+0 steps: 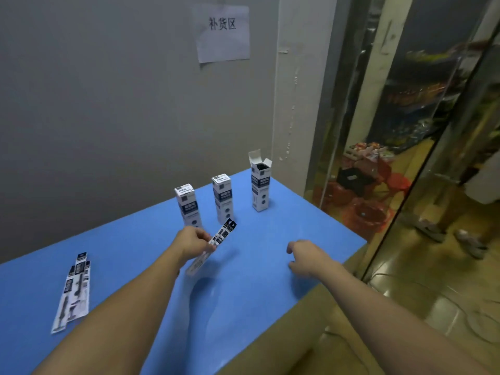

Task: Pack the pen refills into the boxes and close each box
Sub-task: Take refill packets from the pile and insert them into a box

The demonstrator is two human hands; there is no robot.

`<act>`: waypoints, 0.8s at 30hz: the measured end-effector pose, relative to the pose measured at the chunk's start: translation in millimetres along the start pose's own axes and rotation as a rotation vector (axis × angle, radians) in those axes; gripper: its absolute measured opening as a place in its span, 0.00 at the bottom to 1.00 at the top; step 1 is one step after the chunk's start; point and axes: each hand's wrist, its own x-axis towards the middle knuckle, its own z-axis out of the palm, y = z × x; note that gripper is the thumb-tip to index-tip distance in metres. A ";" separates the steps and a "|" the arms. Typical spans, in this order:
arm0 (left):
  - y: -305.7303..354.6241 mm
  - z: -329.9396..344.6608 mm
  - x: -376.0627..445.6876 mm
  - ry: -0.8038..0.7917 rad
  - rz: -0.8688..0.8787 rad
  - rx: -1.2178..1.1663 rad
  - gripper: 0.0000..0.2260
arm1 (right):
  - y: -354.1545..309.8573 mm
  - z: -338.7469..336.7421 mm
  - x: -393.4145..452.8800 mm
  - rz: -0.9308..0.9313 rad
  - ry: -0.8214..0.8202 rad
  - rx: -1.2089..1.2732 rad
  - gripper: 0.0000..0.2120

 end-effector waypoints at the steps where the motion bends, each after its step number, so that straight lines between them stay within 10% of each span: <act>1: 8.1 12.3 0.0 0.001 -0.002 -0.009 0.03 | 17.0 -2.4 -2.8 0.012 0.000 0.000 0.19; 13: 86.8 115.0 12.2 -0.014 -0.015 0.029 0.03 | 157.6 -42.5 -10.1 0.050 0.011 -0.046 0.18; 24: 111.8 119.7 67.8 -0.060 -0.050 0.015 0.04 | 148.3 -70.8 79.0 -0.064 -0.023 -0.075 0.18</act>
